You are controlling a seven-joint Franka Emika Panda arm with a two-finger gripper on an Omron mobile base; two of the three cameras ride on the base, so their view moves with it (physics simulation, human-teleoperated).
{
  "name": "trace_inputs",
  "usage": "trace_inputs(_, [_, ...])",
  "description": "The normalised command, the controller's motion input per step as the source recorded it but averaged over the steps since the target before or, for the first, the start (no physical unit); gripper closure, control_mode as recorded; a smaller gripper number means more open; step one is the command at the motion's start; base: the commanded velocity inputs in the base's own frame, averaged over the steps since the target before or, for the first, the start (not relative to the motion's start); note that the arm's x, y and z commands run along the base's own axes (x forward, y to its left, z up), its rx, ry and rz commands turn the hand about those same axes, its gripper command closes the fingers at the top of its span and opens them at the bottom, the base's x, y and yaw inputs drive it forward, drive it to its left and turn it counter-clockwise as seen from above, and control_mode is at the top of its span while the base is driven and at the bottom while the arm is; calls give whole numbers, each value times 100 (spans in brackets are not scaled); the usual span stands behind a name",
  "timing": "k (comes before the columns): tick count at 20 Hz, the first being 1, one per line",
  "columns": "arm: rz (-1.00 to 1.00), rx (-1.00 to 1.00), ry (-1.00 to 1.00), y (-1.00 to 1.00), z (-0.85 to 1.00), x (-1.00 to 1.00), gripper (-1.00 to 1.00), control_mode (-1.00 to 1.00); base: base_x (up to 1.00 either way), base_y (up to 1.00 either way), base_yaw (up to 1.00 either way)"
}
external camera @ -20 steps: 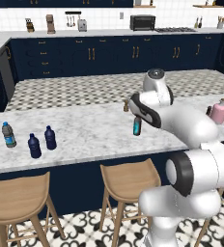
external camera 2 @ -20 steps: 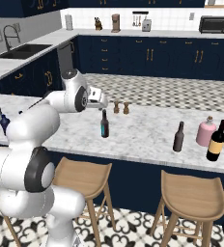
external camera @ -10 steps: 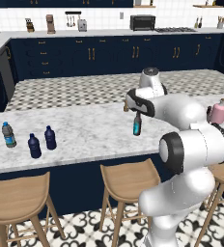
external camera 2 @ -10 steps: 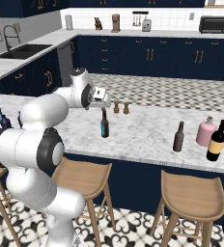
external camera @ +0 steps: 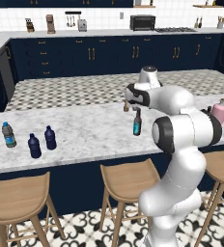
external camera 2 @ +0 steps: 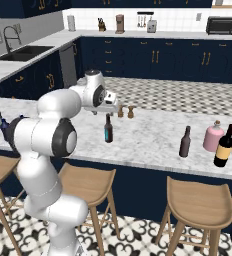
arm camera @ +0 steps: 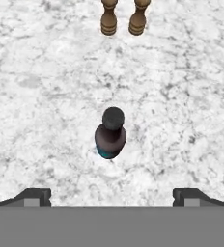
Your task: Move the plastic bottles in the middle to the plastics group, and the glass bottles in the middle to the glass group.
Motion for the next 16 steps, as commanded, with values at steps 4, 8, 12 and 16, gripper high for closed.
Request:
trace_inputs(4, [0, 0, 11, -4, -24, 37, -100, -100, 0, 0, 0])
trace_inputs(8, [0, 0, 10, 0, -35, 41, -100, -100, 0, 0, 0])
trace_inputs(12, [0, 0, 11, 0, -33, 37, -100, -100, 0, 0, 0])
trace_inputs(16, [0, 0, 9, 0, -28, 29, -100, -100, 0, 0, 0])
